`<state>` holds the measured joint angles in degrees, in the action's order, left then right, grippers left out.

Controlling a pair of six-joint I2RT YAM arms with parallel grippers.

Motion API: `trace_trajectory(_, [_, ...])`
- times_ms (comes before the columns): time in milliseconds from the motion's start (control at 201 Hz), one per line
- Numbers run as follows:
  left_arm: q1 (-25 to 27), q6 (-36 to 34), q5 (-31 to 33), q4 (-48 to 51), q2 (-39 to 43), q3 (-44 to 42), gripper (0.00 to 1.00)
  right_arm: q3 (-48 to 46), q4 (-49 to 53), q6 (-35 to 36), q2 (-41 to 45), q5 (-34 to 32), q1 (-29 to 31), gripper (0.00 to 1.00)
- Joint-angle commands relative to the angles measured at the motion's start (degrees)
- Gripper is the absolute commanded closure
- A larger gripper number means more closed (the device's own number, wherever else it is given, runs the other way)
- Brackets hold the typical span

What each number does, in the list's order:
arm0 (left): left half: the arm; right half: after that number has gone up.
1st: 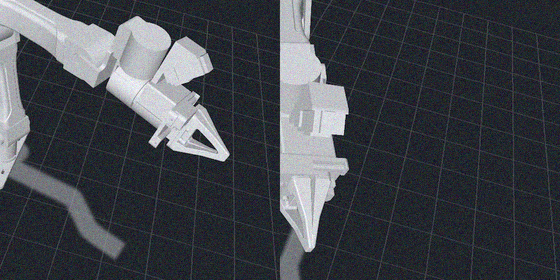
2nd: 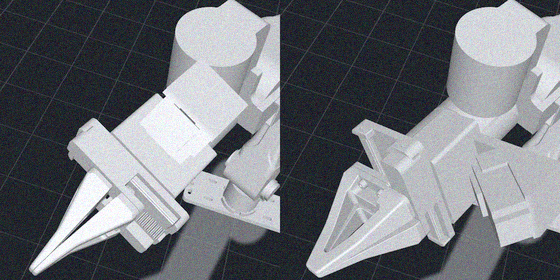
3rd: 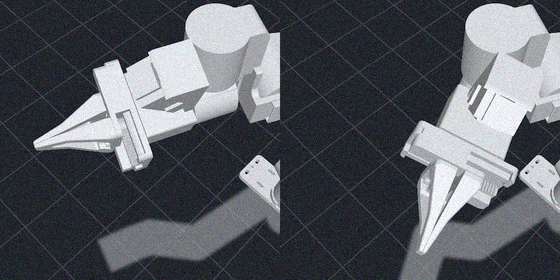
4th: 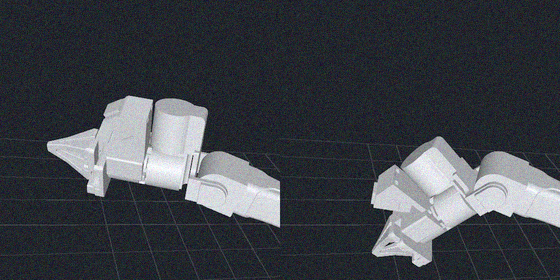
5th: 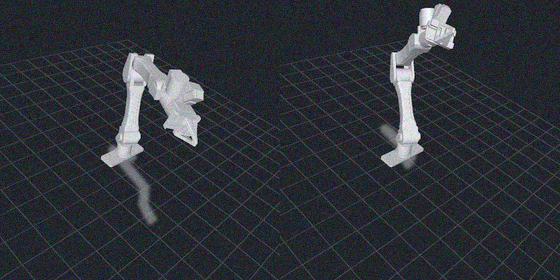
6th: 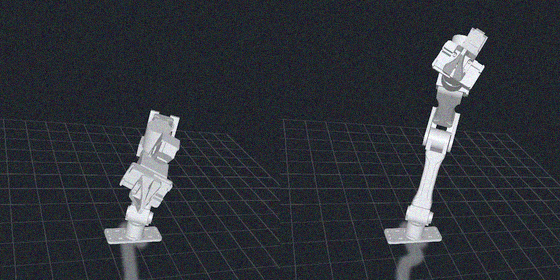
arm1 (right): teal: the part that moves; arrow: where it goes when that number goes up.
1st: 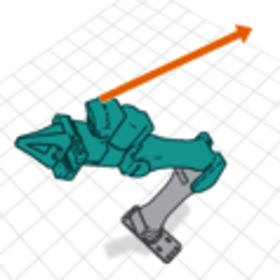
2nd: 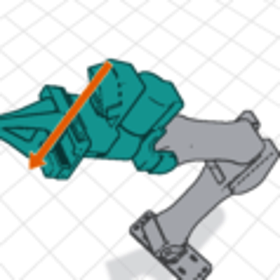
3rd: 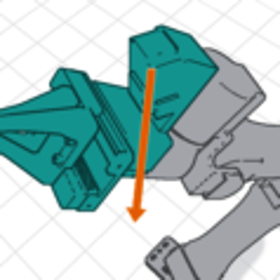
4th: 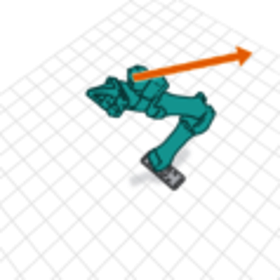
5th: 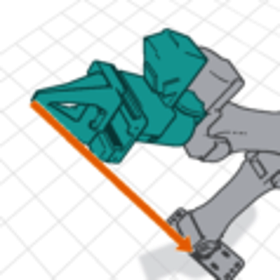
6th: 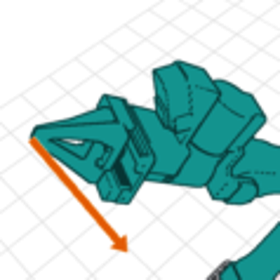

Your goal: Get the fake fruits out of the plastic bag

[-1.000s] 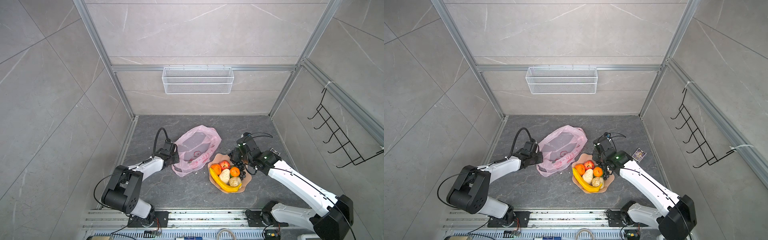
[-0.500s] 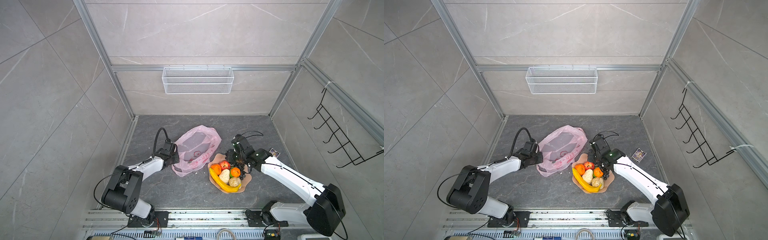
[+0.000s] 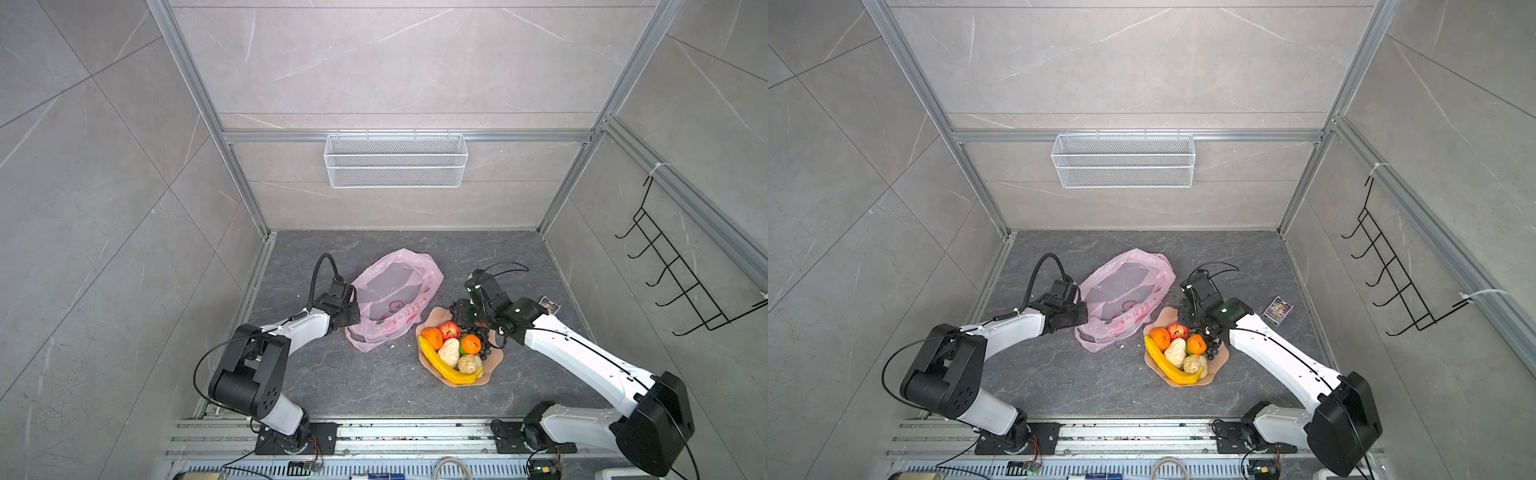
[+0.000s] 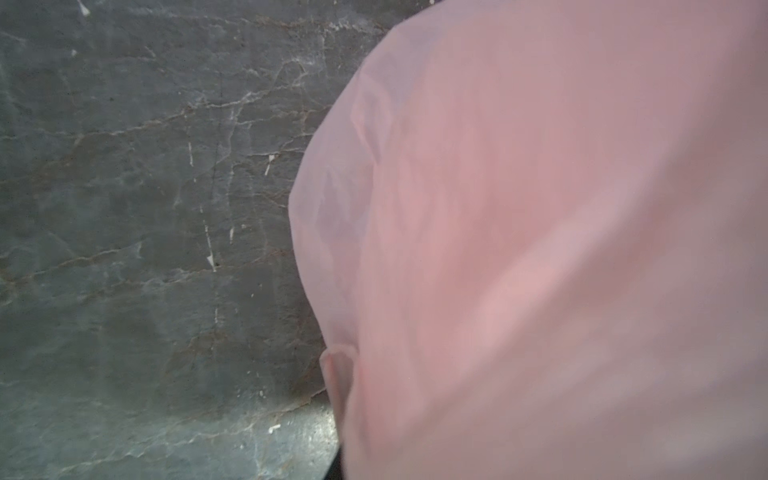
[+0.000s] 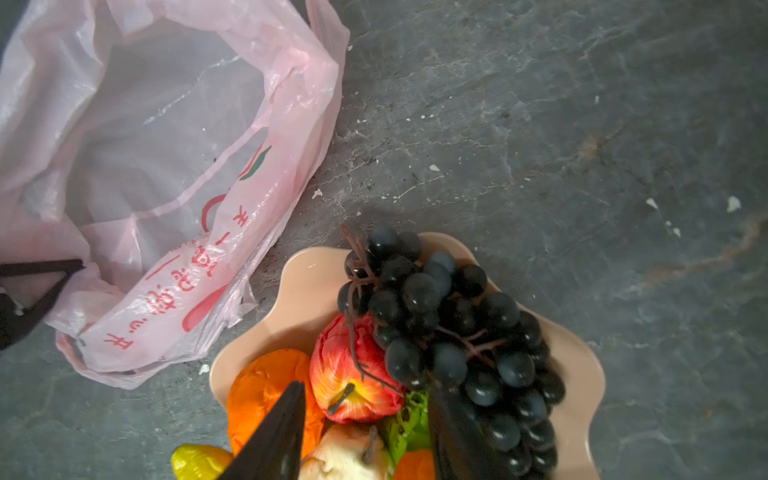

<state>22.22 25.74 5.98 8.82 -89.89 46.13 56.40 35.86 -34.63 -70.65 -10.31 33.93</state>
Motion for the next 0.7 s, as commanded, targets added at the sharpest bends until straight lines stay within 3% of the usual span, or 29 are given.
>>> trace_trajectory(0, [0.3, 1.2, -0.6, 2.2, -1.8, 5.3, 0.99, 2.2, 4.7, 0.0, 4.0, -4.8, -0.2, 0.36])
trace_trajectory(209, [0.4, -0.1, -0.6, 6.2, -9.6, 17.1, 0.99, 0.6, 9.5, -3.7, 12.0, -10.1, -0.2, 0.23])
trace_trajectory(568, [1.6, -6.5, 0.3, 14.7, -27.2, 43.8, 0.98, -8.1, 16.9, -17.2, 25.5, -11.7, -0.4, 0.06])
trace_trajectory(692, [2.9, -8.4, 0.1, 19.0, -32.0, 52.5, 0.92, -12.7, 17.3, -21.2, 29.5, -12.2, -0.5, 0.02])
